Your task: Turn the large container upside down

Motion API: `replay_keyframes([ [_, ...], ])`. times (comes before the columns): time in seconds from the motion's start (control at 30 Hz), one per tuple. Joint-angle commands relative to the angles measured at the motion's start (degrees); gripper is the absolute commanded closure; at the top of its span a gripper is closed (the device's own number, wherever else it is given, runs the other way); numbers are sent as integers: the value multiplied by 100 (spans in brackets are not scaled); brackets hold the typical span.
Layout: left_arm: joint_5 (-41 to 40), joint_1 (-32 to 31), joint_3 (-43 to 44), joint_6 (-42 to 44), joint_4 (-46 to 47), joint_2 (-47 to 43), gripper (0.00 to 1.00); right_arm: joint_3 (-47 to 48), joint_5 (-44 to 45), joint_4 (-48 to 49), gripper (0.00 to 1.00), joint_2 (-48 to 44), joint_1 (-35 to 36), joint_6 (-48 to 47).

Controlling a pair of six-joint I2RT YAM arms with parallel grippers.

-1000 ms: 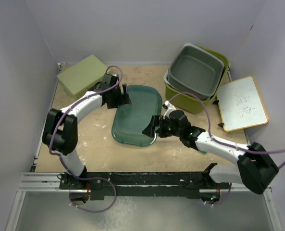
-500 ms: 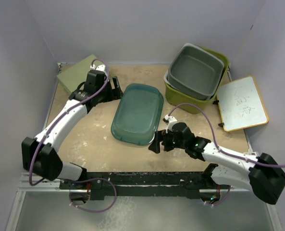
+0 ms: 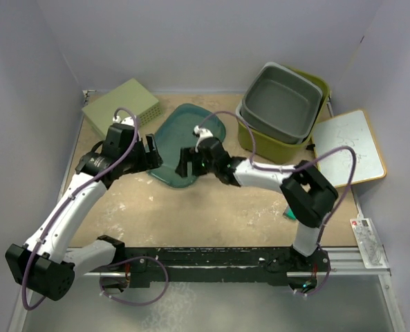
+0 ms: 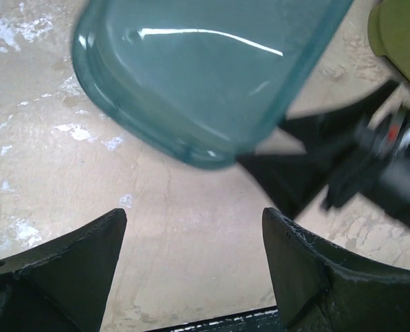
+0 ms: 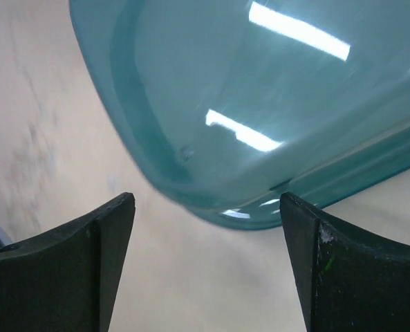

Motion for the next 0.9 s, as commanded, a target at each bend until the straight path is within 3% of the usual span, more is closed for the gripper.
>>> replay_keyframes([
  [0.0,-268,-7,-73,-190,-166,-155,23,1478,9,-137,14,788,-637,-54],
  [0.17,-289,-6,-227,-218,54,-167,23,1146,-119,-71,14,271,-680,-267],
  [0.3,-248,-4,-556,-412,634,199,23,389,-63,-300,13,-741,-659,-306],
  [0.47,39,-8,-833,-642,1832,981,23,-383,603,-1211,10,-2286,-660,-444],
  [0.7,484,-3,-58,-514,3120,2868,24,-660,1498,-2525,5,-3947,-690,-743],
  [0.87,544,-3,1102,-248,3217,4080,24,486,2707,-3273,1,-3953,-758,-1279],
])
